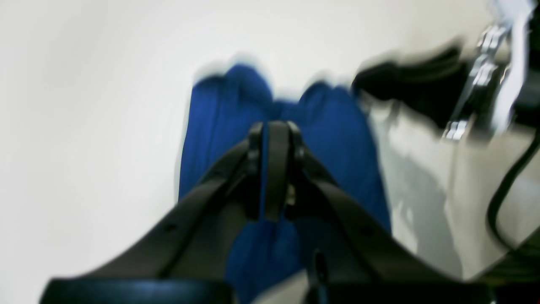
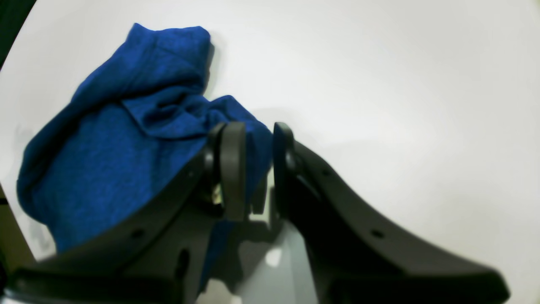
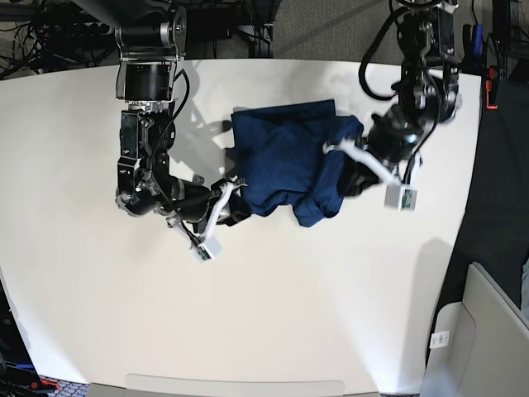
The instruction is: Fold the T-shirt properly
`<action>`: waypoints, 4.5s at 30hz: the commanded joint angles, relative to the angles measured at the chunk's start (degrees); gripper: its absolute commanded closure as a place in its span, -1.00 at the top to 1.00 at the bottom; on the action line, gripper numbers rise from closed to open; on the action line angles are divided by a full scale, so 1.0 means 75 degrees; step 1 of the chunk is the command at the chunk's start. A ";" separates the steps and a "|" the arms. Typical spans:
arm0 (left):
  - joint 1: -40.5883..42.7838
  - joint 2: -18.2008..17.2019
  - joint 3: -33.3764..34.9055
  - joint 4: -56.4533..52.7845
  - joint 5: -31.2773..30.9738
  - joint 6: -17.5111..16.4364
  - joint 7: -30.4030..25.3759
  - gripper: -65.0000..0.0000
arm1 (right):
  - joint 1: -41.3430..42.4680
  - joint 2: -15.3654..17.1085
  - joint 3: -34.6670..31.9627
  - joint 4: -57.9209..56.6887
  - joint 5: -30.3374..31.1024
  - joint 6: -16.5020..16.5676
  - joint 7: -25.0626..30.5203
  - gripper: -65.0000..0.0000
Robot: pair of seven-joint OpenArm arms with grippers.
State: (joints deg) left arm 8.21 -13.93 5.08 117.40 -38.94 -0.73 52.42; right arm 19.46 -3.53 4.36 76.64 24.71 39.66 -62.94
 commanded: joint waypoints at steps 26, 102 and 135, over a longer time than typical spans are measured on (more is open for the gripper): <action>-0.2905 0.0387 0.2681 -0.3411 -0.0065 -0.0084 -0.0279 -0.98 | -0.1804 0.0910 0.2179 0.2411 0.1939 0.0045 -0.0405 -0.68; 0.0482 0.0059 -0.0062 -0.1430 -0.0042 -0.0072 0.1901 -0.99 | 0.0798 -0.0729 -0.3201 -0.1680 -0.2187 0.0045 0.0614 -0.68; -0.0819 -0.0598 0.0372 -0.1254 0.1365 -0.0061 0.0975 -0.99 | -0.3222 0.1250 -0.0482 0.4627 0.0228 0.0045 -0.0570 -0.68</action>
State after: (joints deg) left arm 2.04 -18.13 8.19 106.83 -28.42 -1.02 60.01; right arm -5.02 5.80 0.64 110.32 25.61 39.68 -67.88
